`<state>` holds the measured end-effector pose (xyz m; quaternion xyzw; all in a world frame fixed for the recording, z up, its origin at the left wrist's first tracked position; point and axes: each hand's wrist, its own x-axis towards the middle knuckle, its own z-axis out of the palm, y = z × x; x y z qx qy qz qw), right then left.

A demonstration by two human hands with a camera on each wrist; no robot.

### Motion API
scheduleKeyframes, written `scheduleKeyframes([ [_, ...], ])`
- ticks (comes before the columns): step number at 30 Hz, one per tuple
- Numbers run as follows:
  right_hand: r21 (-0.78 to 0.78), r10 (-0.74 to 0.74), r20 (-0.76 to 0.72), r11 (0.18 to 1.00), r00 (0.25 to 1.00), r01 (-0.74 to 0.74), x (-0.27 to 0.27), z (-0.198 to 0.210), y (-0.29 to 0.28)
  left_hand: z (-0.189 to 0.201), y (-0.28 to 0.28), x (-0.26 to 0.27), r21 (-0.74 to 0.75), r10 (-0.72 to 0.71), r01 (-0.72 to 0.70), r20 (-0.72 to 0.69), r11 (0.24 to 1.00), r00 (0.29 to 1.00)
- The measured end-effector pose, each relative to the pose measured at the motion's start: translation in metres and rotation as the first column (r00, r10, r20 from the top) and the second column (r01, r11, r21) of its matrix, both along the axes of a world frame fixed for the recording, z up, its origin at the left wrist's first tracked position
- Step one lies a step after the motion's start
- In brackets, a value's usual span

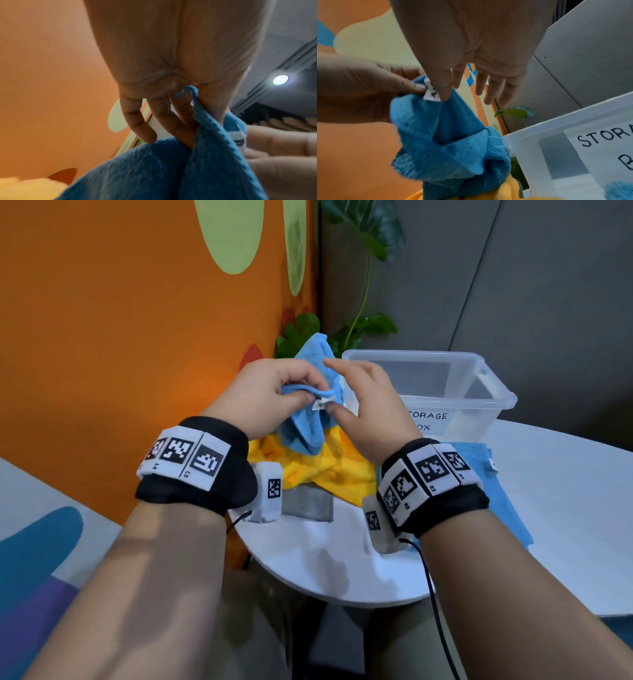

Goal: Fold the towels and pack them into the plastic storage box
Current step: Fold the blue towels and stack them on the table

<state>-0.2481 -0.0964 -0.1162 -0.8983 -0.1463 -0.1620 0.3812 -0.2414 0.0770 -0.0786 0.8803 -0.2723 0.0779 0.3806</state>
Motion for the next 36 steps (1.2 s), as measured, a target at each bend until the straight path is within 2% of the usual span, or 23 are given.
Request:
scheduleKeyframes([
  [2,-0.002,-0.011,0.054,1.000,0.998,0.011,0.000,0.003,0.000,0.012,-0.002,-0.006,-0.036,-0.055,0.055,0.004,0.998,0.998],
  [4,-0.035,-0.055,0.094,0.998,0.994,0.059,0.000,0.007,-0.002,0.020,-0.001,-0.007,-0.086,-0.037,0.040,0.037,0.996,0.999],
  [8,-0.125,-0.130,0.120,0.982,0.984,0.145,-0.005,0.014,-0.007,0.026,0.003,-0.002,-0.251,0.159,-0.124,0.126,0.960,0.979],
  [11,-0.262,-0.193,0.102,0.941,0.976,0.213,-0.008,0.016,-0.008,0.030,0.004,-0.001,-0.387,0.301,-0.218,0.168,0.896,0.939],
  [13,-0.276,-0.236,0.080,0.928,0.968,0.249,-0.008,0.016,-0.010,0.033,0.007,-0.001,-0.464,0.388,-0.273,0.173,0.843,0.905],
  [18,-0.250,-0.321,0.081,0.910,0.944,0.331,-0.011,0.016,-0.016,0.042,0.024,0.003,-0.576,0.562,-0.377,0.178,0.725,0.807],
  [24,-0.212,-0.449,0.055,0.868,0.892,0.450,-0.011,0.017,-0.033,0.046,0.057,0.010,-0.642,0.759,-0.526,0.137,0.558,0.637],
  [27,-0.183,-0.498,0.034,0.849,0.866,0.495,-0.012,0.018,-0.037,0.044,0.062,0.009,-0.616,0.781,-0.588,0.073,0.525,0.621],
  [31,-0.098,-0.561,0.032,0.822,0.827,0.561,-0.010,0.022,-0.042,0.034,0.064,0.008,-0.546,0.784,-0.653,0.011,0.524,0.621],
  [36,0.069,-0.620,0.054,0.784,0.783,0.617,-0.016,0.030,-0.050,0.036,0.065,0.004,-0.610,0.769,-0.641,-0.079,0.466,0.634],
])
